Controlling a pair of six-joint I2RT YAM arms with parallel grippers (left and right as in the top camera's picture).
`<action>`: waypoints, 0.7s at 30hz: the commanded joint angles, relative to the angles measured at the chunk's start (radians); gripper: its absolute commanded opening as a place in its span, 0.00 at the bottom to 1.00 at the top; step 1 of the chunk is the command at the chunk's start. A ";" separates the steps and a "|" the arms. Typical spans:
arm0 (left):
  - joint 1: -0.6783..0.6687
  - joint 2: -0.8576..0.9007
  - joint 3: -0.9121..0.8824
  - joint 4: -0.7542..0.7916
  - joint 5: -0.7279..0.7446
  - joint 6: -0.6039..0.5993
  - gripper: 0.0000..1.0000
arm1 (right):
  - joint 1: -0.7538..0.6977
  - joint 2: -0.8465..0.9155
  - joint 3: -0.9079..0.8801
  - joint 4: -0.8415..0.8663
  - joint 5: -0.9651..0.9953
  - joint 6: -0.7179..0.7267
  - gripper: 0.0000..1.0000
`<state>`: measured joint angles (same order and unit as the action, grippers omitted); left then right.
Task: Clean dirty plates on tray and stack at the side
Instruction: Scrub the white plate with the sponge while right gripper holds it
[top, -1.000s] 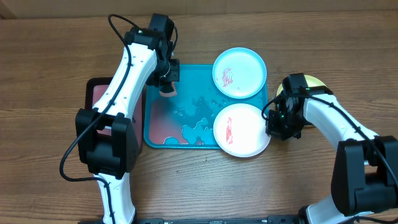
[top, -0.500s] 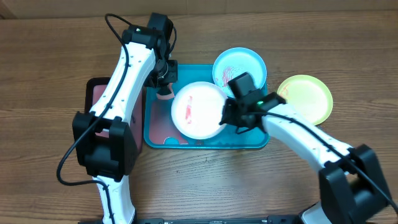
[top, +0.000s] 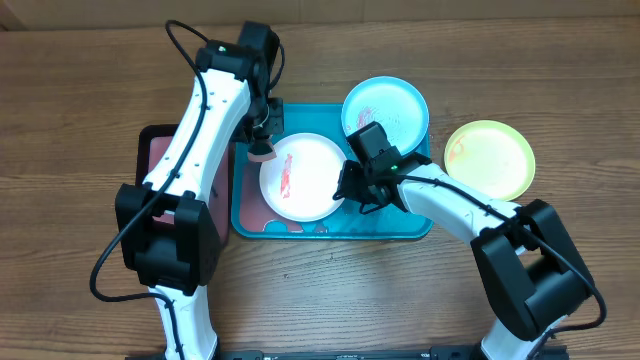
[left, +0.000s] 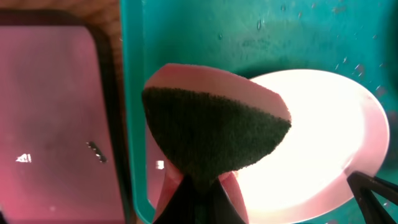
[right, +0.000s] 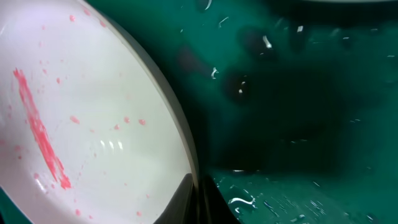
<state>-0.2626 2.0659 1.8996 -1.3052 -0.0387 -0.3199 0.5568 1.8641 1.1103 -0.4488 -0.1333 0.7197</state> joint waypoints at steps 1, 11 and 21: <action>-0.019 -0.035 -0.076 0.046 0.046 0.069 0.04 | 0.004 0.032 0.017 0.024 -0.065 -0.069 0.04; -0.048 -0.035 -0.351 0.264 0.045 0.097 0.04 | 0.002 0.067 0.019 0.044 -0.116 -0.089 0.04; -0.051 -0.035 -0.504 0.304 0.234 0.239 0.04 | 0.002 0.067 0.019 0.044 -0.116 -0.089 0.04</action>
<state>-0.3107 2.0327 1.4300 -0.9836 0.0246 -0.2283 0.5568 1.9076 1.1145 -0.4046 -0.2485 0.6312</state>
